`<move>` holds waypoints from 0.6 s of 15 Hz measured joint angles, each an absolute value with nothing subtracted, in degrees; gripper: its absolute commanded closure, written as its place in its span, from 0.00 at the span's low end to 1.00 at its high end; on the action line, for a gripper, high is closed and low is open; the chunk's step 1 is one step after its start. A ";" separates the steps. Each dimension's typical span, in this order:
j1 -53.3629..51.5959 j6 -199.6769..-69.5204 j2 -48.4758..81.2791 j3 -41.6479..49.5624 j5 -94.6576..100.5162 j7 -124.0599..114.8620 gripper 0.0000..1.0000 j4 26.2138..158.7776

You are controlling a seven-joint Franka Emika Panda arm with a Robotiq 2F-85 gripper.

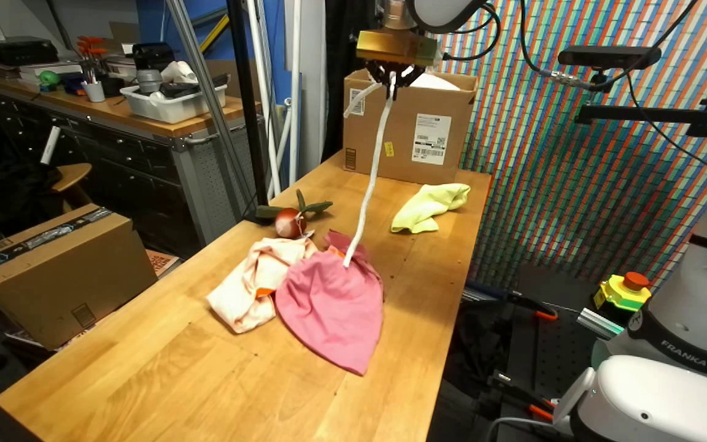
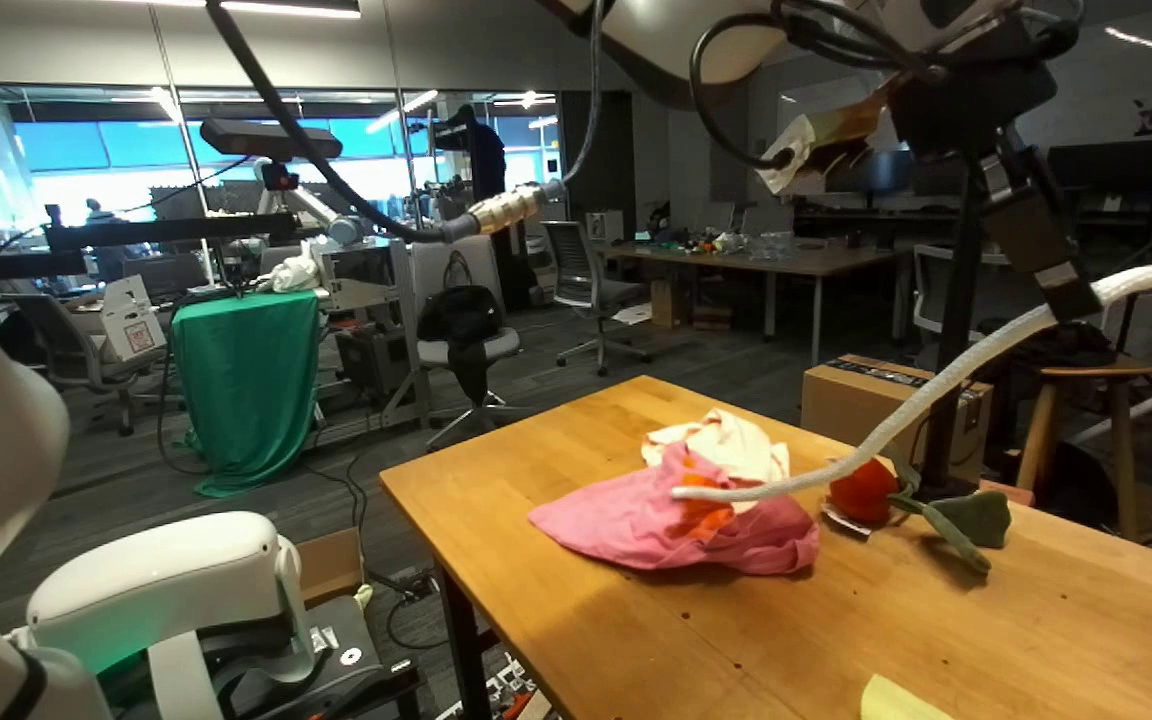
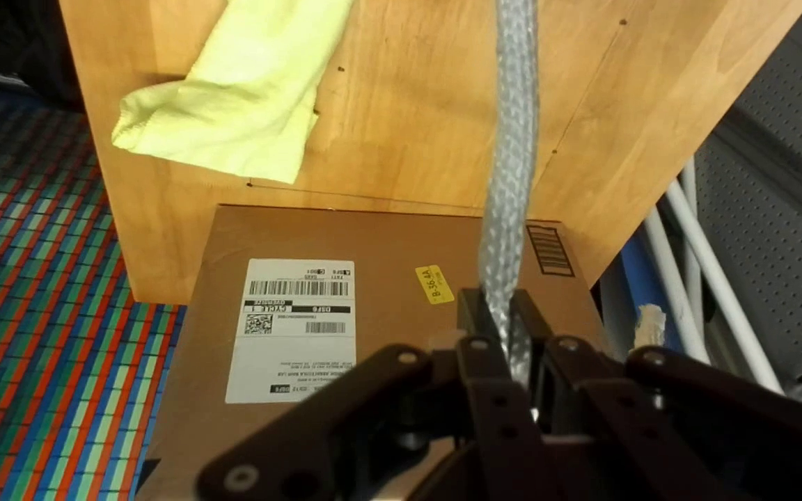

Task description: Separate the things on the heap

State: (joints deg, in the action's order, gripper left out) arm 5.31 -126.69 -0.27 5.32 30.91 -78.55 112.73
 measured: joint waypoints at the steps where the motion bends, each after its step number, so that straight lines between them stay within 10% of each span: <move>1: 5.48 -126.39 -0.24 5.50 30.91 -79.32 0.92 112.06; 9: 5.80 -125.98 1.15 5.96 31.00 -84.78 0.92 109.19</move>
